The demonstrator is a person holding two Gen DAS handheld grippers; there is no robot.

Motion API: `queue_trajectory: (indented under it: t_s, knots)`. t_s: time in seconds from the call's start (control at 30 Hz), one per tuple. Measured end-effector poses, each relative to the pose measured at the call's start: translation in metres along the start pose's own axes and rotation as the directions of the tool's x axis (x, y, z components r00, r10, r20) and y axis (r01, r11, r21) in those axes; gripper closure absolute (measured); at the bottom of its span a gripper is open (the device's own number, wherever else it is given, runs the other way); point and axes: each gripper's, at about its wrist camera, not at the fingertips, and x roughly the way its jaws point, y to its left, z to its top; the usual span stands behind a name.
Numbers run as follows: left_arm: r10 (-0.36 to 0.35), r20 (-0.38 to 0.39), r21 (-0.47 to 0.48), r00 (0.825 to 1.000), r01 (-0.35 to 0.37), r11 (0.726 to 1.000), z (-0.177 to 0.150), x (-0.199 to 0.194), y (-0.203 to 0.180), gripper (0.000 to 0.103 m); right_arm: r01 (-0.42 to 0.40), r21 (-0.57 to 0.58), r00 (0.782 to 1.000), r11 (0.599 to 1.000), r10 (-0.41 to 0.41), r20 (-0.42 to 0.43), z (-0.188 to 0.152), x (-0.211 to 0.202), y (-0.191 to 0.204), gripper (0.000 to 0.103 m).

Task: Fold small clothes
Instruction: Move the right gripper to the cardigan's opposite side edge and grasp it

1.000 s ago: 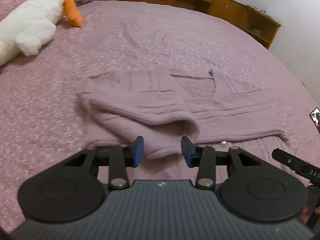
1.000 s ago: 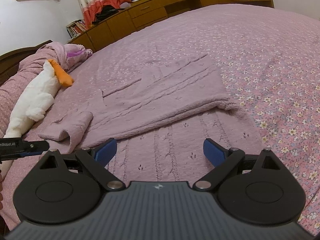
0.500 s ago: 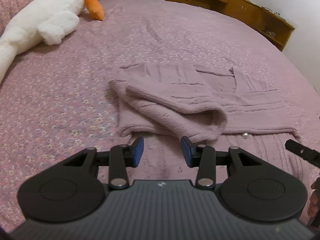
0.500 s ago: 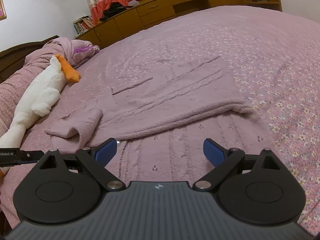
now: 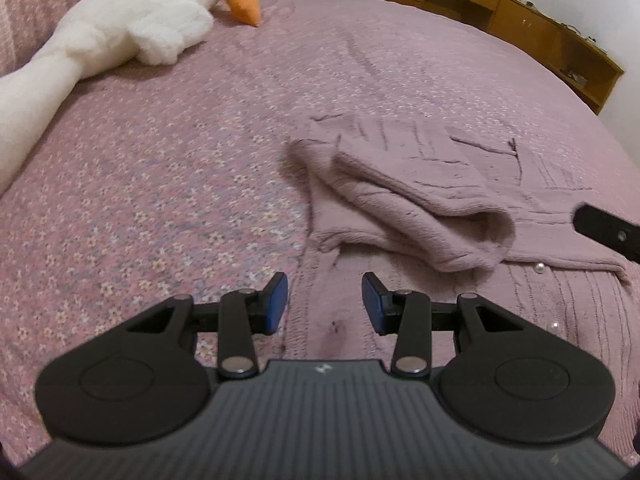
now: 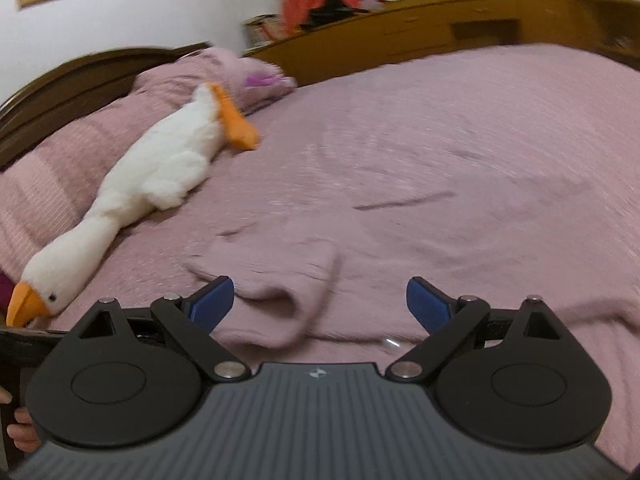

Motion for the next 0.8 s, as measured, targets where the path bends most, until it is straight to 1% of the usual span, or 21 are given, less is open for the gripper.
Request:
queue_trajectory:
  t_s: [0.17, 0.27, 0.37, 0.47, 0.57, 0.63, 0.67, 0.73, 0.77, 0.8]
  knots:
    - [-0.001, -0.001, -0.006, 1.0, 0.001, 1.0, -0.002, 0.0, 0.003, 0.06, -0.054, -0.107, 0.998, 0.993, 0.051, -0.036, 0.009, 0.029, 0.039, 0.006]
    - [-0.007, -0.011, -0.012, 1.0, 0.007, 1.0, -0.003, 0.003, 0.003, 0.06, -0.077, -0.158, 0.996, 0.984, 0.068, -0.06, 0.011, 0.051, 0.053, 0.009]
    - [-0.01, -0.016, -0.016, 1.0, 0.01, 1.0, -0.004, 0.005, 0.002, 0.06, -0.053, -0.189, 0.995, 0.98, 0.037, -0.089, 0.012, 0.075, 0.053, 0.018]
    - [-0.016, -0.016, -0.001, 1.0, 0.016, 1.0, -0.005, 0.005, -0.001, 0.06, -0.03, -0.179, 0.99, 0.983, 0.005, -0.141, 0.012, 0.097, 0.046, 0.026]
    - [-0.008, -0.019, 0.015, 1.0, 0.008, 1.0, -0.006, 0.008, -0.004, 0.06, -0.012, -0.19, 0.984, 0.982, -0.022, -0.177, 0.009, 0.112, 0.038, 0.033]
    - [-0.007, -0.023, 0.019, 1.0, 0.008, 1.0, -0.007, 0.01, -0.006, 0.06, -0.023, -0.191, 0.98, 0.981, -0.016, -0.2, 0.006, 0.12, 0.032, 0.038]
    - [-0.01, -0.024, 0.019, 1.0, 0.01, 1.0, -0.006, 0.01, -0.005, 0.06, -0.024, -0.19, 0.979, 0.982, -0.015, -0.202, 0.005, 0.123, 0.03, 0.043]
    - [-0.014, -0.024, 0.019, 1.0, 0.014, 1.0, -0.006, 0.01, -0.005, 0.06, -0.021, -0.175, 0.981, 0.984, -0.014, -0.192, 0.004, 0.124, 0.024, 0.057]
    - [-0.013, -0.023, 0.02, 1.0, 0.013, 1.0, -0.006, 0.011, -0.006, 0.06, -0.012, -0.17, 0.982, 0.985, -0.021, -0.187, 0.005, 0.124, 0.023, 0.07]
    - [-0.012, -0.023, 0.021, 1.0, 0.012, 1.0, -0.006, 0.011, -0.005, 0.06, -0.007, -0.165, 0.983, 0.986, -0.024, -0.182, 0.006, 0.123, 0.021, 0.08]
